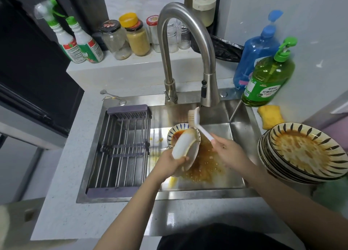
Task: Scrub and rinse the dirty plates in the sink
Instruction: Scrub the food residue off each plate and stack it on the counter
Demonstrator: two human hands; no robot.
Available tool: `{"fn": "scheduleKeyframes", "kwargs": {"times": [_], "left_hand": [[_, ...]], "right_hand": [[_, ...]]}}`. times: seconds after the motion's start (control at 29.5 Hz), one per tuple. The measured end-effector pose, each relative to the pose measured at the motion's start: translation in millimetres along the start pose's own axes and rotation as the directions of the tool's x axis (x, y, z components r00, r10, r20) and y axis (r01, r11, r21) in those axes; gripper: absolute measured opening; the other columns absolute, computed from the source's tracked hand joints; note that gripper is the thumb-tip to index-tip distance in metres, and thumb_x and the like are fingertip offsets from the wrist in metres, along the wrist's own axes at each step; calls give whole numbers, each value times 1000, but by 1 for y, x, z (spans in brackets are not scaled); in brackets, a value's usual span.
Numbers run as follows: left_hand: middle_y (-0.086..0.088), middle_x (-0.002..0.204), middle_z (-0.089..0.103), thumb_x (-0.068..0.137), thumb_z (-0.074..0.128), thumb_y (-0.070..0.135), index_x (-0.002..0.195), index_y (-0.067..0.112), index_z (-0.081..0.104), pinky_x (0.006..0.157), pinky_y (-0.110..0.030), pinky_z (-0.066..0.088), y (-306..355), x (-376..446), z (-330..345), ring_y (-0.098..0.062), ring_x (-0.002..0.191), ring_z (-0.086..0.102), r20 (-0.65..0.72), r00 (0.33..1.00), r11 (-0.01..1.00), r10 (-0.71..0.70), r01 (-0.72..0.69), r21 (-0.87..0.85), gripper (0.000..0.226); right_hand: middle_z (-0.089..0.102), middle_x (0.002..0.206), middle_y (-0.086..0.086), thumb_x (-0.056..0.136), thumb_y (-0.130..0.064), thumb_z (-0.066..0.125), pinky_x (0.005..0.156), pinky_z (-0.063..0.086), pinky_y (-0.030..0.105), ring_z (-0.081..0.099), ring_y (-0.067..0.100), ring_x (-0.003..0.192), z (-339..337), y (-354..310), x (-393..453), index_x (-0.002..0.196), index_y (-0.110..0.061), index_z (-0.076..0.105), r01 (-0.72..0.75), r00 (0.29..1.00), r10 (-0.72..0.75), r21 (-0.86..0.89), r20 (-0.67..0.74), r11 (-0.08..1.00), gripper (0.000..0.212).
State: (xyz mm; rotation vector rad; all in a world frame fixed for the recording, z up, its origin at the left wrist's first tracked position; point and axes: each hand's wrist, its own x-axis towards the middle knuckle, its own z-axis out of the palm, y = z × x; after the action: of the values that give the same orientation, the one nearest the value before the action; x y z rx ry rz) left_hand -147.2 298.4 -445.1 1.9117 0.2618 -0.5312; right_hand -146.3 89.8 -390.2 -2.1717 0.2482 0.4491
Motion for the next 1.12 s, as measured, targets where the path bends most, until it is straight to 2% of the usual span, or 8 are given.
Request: {"fn": "scheduleKeyframes", "kwargs": {"times": [0.17, 0.31, 0.37, 0.48, 0.61, 0.78, 0.92, 1.12], "left_hand": [[-15, 104, 72, 74, 76, 1, 106, 2, 65, 83, -37, 55, 3, 4, -3, -30, 98, 67, 105, 991, 860, -85, 126, -494, 33], [-15, 101, 73, 73, 75, -1, 105, 0, 65, 73, -36, 59, 7, 1, -8, -26, 90, 70, 173, 981, 757, -86, 178, -629, 34], [-14, 98, 73, 75, 69, -2, 106, -2, 64, 74, -37, 59, 12, 1, -10, -25, 88, 71, 163, 983, 750, -79, 167, -640, 32], [-16, 104, 71, 72, 74, -1, 111, -3, 63, 90, -44, 54, 12, 3, -12, -30, 98, 67, 126, 988, 788, -83, 143, -599, 41], [-12, 100, 73, 64, 79, 7, 102, 3, 66, 87, -42, 54, 10, 3, -11, -28, 95, 68, 117, 990, 827, -84, 135, -546, 41], [-4, 88, 74, 80, 69, -5, 94, 7, 67, 84, -35, 55, 11, 5, -11, -23, 87, 68, 81, 994, 876, -74, 104, -471, 19], [-1, 83, 74, 80, 70, -3, 92, 8, 67, 77, -32, 56, 10, 4, -11, -19, 80, 69, 91, 993, 902, -74, 105, -418, 17], [-11, 95, 73, 78, 76, 4, 94, 8, 67, 90, -45, 53, 8, 8, -18, -30, 91, 67, 41, 997, 960, -62, 71, -272, 19]], "right_hand": [[59, 79, -5, 101, -40, 31, 56, 41, 28, 57, 16, 70, -3, -4, -22, 142, -55, 20, 355, 921, -379, -603, 93, 714, 45], [57, 77, -4, 102, -29, 30, 63, 51, 29, 62, 18, 71, -20, -11, 3, 146, -44, 24, 170, 971, -237, -742, 16, 649, 47], [59, 67, -3, 99, -24, 39, 55, 52, 31, 60, 18, 58, -21, -12, -1, 142, -42, 36, 236, 949, -313, -724, 29, 649, 47], [41, 48, -8, 88, -25, 61, 34, 41, 25, 43, 15, 35, -10, -17, -25, 126, -40, 59, 465, 802, -590, -724, 100, 509, 41], [54, 66, -5, 101, -26, 33, 57, 51, 28, 60, 17, 61, -30, -29, -6, 142, -43, 33, 238, 943, -328, -803, 56, 547, 45], [40, 60, -5, 101, -28, 29, 45, 26, 24, 36, 10, 48, -15, -38, -27, 146, -43, 23, 408, 864, -467, -801, 185, 438, 47], [36, 59, -6, 101, -23, 31, 48, 31, 25, 43, 14, 52, -33, -40, -1, 143, -37, 32, 246, 943, -317, -860, 105, 447, 45], [40, 59, -6, 102, -27, 28, 45, 28, 24, 37, 11, 47, -25, -44, -16, 143, -37, 30, 376, 888, -411, -841, 207, 390, 42]]}}
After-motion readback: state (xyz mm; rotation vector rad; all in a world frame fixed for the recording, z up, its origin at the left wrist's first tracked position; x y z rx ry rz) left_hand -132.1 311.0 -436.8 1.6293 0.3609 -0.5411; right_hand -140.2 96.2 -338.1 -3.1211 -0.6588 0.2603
